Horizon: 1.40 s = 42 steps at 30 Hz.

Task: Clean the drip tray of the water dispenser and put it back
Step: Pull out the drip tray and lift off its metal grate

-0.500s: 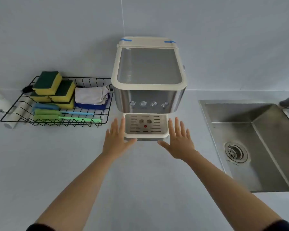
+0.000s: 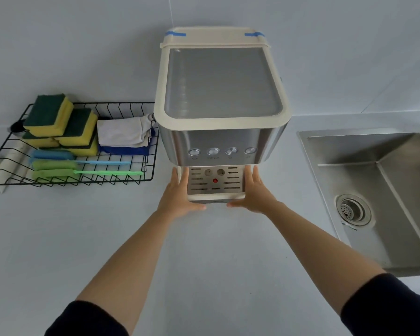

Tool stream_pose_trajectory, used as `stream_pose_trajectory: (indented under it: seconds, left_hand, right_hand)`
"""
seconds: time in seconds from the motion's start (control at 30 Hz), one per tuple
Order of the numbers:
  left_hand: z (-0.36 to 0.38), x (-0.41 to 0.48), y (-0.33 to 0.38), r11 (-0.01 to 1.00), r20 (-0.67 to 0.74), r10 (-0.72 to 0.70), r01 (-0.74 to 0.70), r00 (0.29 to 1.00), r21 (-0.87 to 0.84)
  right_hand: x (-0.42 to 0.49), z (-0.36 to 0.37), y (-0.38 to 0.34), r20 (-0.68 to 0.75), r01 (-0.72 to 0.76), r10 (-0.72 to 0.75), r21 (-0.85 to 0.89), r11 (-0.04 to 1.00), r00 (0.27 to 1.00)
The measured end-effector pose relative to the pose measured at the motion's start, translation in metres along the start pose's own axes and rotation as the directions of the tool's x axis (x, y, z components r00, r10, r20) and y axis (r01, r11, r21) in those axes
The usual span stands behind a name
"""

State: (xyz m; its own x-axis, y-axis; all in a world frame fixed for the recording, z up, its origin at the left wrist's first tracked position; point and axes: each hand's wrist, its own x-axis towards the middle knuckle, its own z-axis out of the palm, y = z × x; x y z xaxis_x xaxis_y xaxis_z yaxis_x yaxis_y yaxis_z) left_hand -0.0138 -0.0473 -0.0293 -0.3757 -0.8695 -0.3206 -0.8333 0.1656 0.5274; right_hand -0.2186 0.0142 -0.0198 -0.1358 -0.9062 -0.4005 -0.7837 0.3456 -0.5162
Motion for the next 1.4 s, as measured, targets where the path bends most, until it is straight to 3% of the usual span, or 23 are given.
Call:
stream_pose_trajectory:
  seconds: [0.43,1.4]
  left_hand:
    - [0.003,-0.002,0.003,0.994,-0.026,-0.019,0.016,0.999,-0.105]
    - [0.062,-0.176,-0.001,0.997,0.048,-0.064,0.066,0.997,-0.049]
  right_hand:
    - [-0.01,-0.004,-0.009,-0.121,0.085,-0.06,0.214,0.973,0.991]
    - [-0.176,0.072,0.02,-0.084,0.088,-0.07,0.224,0.971,0.994]
